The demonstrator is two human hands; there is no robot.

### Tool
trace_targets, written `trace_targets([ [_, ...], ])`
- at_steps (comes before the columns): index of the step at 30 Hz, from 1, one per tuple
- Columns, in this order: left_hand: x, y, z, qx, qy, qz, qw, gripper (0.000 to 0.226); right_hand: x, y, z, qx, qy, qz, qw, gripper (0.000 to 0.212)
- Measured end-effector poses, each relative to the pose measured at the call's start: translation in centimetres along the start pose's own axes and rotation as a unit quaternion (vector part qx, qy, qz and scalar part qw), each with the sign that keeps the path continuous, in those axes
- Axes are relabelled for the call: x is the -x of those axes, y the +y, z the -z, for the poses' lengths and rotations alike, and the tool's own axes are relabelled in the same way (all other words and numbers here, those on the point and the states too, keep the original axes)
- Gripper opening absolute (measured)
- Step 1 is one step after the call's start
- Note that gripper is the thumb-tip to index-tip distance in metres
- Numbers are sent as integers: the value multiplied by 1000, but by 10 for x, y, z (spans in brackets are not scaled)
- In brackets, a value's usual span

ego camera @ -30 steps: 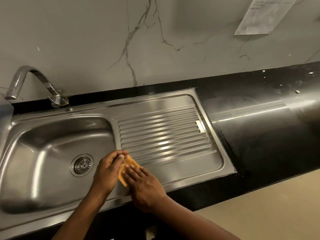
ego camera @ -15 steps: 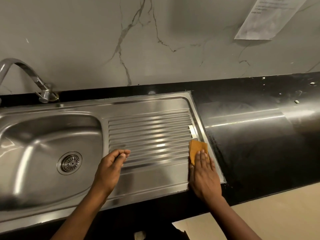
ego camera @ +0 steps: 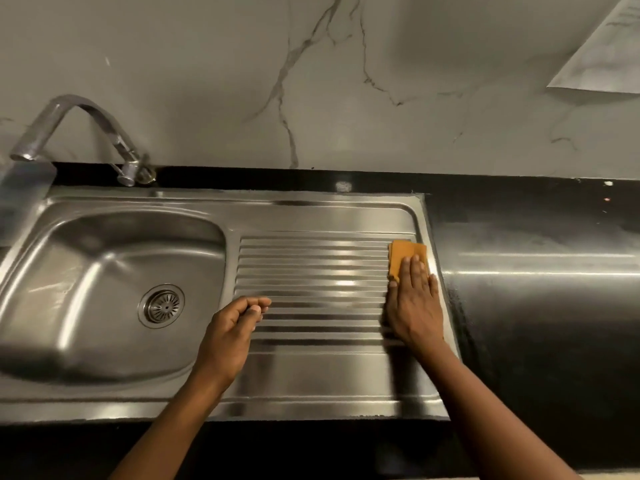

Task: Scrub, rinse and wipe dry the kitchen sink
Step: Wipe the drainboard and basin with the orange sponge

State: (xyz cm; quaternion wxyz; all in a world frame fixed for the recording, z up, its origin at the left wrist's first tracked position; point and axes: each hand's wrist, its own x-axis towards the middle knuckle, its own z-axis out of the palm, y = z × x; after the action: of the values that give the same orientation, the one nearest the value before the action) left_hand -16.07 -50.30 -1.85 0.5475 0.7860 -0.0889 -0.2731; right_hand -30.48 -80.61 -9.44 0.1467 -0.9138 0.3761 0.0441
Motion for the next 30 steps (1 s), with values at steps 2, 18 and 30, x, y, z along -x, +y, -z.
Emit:
trace_targets([
  [2,1,-5,6,7,17,2,1000,25,-31,-8,5,-5,4,3,1000,68],
  [18,2,-46,92,74,56,10,996,22,-59,-233,-39,-16,-58,136,989,65],
  [30,-41,-44,133,1,-141,-50,989,25,-4,-143,-24,17,-5,-51,999,66],
])
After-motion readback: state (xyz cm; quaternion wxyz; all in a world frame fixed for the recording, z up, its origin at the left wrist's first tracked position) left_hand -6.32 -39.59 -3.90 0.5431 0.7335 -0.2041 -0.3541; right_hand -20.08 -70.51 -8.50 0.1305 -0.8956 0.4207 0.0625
